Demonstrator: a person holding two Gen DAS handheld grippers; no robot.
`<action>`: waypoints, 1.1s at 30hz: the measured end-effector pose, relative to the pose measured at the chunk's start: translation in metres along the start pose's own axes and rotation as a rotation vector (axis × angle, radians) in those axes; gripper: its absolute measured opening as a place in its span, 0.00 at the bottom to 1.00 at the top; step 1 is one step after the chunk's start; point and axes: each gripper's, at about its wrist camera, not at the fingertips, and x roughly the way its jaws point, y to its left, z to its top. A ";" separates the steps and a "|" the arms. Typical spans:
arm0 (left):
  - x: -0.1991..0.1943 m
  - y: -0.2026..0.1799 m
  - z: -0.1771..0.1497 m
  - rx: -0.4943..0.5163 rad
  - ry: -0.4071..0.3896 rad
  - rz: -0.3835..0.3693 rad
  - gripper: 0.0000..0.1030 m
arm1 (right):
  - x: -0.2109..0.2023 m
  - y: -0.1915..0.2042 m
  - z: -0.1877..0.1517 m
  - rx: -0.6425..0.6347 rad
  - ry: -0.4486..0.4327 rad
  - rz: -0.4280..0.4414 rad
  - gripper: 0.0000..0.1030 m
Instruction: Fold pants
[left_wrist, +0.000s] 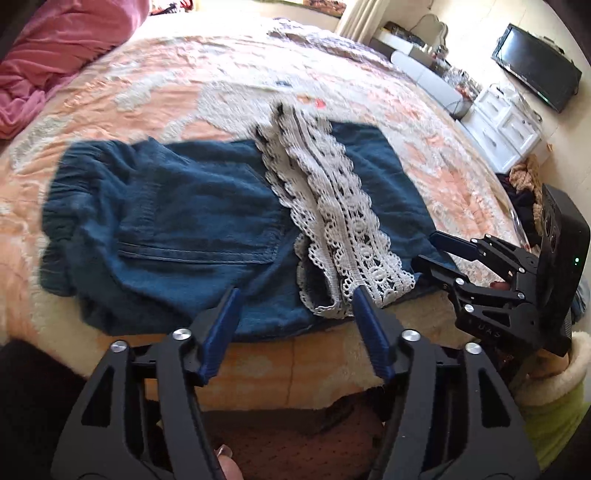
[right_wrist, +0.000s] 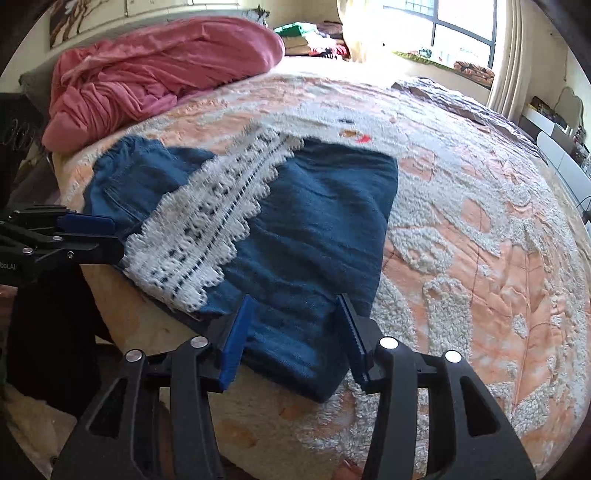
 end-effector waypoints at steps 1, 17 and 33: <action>-0.005 0.003 0.000 -0.007 -0.010 0.002 0.57 | -0.004 0.001 0.001 0.005 -0.019 0.016 0.50; -0.055 0.068 -0.009 -0.171 -0.087 0.084 0.84 | -0.027 0.026 0.034 0.073 -0.116 0.135 0.83; -0.059 0.125 -0.018 -0.310 -0.100 0.068 0.90 | 0.019 0.076 0.125 -0.008 -0.056 0.210 0.89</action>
